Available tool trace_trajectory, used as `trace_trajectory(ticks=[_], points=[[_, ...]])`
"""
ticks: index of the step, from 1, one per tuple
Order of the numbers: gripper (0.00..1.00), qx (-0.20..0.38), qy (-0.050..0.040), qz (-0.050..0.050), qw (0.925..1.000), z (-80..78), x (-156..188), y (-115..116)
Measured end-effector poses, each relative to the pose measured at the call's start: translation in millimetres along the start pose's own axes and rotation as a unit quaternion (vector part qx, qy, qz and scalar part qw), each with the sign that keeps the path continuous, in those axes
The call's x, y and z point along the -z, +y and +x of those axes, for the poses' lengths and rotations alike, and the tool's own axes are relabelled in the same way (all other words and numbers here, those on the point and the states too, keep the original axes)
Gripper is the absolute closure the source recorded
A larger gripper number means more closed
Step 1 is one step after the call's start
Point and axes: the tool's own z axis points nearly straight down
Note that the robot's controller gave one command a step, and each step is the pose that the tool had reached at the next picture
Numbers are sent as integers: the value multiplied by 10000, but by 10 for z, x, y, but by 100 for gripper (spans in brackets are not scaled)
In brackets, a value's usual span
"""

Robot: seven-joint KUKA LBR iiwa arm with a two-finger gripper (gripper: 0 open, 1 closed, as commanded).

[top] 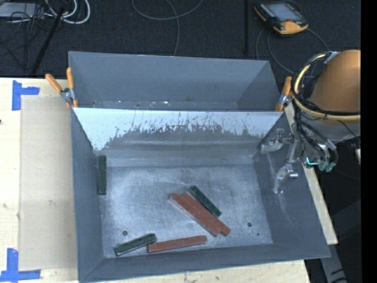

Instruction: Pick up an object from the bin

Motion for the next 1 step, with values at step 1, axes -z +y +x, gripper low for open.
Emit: trace_trajectory(ticks=[1], points=[[0,15,-38,8,10000,-15,45,5]])
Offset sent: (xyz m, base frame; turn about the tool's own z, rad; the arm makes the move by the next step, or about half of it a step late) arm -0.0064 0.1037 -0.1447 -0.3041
